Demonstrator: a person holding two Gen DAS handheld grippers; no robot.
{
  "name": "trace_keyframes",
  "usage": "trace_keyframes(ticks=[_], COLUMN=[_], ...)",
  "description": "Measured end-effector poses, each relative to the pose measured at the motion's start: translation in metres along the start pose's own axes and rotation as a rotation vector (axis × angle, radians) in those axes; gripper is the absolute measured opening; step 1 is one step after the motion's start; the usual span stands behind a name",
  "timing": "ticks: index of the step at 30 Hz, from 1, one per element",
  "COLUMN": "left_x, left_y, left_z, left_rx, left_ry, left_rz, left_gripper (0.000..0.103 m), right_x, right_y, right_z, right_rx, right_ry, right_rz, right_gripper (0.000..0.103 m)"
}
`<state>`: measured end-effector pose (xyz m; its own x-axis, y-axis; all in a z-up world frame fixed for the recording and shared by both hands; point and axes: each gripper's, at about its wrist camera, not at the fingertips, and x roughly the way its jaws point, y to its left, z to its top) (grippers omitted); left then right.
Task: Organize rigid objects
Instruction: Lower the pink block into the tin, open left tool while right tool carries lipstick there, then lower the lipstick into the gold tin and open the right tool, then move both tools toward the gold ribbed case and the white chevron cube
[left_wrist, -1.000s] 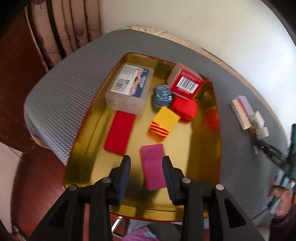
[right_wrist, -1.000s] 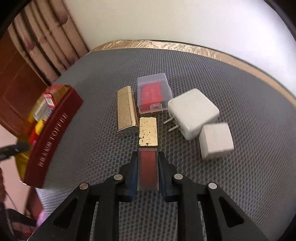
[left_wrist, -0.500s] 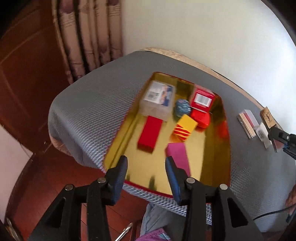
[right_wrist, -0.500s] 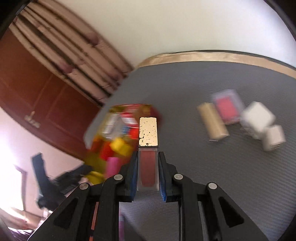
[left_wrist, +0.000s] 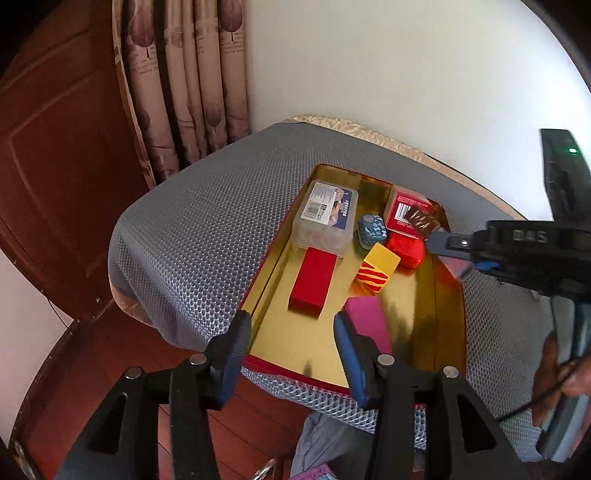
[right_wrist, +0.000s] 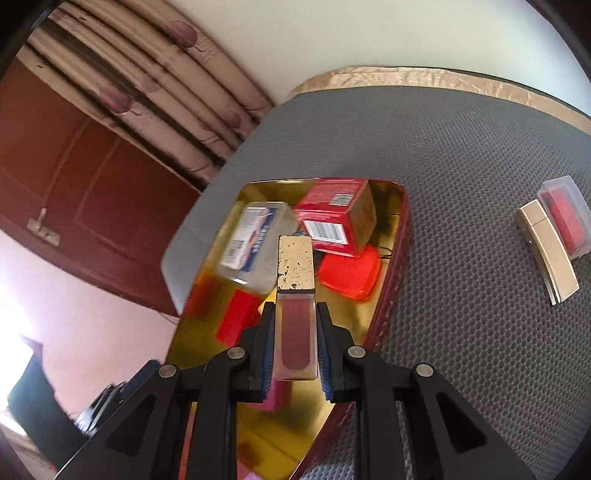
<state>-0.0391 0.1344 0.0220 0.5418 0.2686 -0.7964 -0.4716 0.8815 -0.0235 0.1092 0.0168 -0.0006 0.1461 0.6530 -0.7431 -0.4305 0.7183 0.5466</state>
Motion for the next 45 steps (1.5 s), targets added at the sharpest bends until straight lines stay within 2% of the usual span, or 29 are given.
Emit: trace_keyframes(ticks=[11,14,18,21,25,27,29,32,36,39,43,45], left_x=[0.006,0.007,0.009,0.009,0.009,0.009,0.008,0.004,-0.001,-0.006,-0.015,-0.019], left_y=[-0.003,-0.001,-0.002,-0.005,-0.006,-0.007,-0.009,-0.013,-0.021,-0.029,-0.045,-0.053], left_z=[0.0,0.001,0.0,-0.001,-0.001,-0.002,-0.003,-0.004,-0.005,-0.007,-0.009,-0.011], left_rx=[0.024,0.02,0.027,0.039,0.047,0.05,0.058,0.074,0.1,0.118,0.161,0.184], left_ry=[0.027,0.034,0.045,0.044,0.043,0.043,0.037,0.023,0.014,0.01,-0.002,-0.005], left_rz=[0.014,0.013,0.018,0.024,0.029,0.03,0.036,0.049,0.058,0.058,0.057,0.062], left_gripper=[0.048,0.048,0.048,0.048,0.048,0.048,0.048,0.048,0.048,0.048,0.048,0.049], right_x=[0.025,0.016,-0.012,-0.03,-0.06,-0.074,-0.087,-0.11,-0.138,-0.154,-0.167,-0.17], right_y=[0.008,0.009,0.004,-0.001,-0.024,-0.046,-0.074,-0.131,-0.193,-0.229,-0.244,-0.251], right_z=[0.005,0.003,-0.003,-0.013,-0.036,-0.047,-0.058,-0.073,-0.091,-0.105,-0.11,-0.113], right_rx=[-0.013,-0.018,-0.023,-0.05,-0.08,-0.07,-0.05,0.031,0.144,0.185,0.158,0.158], right_ry=[0.003,-0.021,-0.084,-0.119,-0.175,-0.194,-0.207,-0.222,-0.244,-0.258,-0.275,-0.283], right_rz=[-0.033,-0.013,0.047,0.021,-0.08,-0.156,-0.238,-0.37,-0.486,-0.583,-0.677,-0.68], right_gripper=[0.021,0.021,0.028,0.035,0.038,0.047,0.049,0.05,0.064,0.063,0.064,0.071])
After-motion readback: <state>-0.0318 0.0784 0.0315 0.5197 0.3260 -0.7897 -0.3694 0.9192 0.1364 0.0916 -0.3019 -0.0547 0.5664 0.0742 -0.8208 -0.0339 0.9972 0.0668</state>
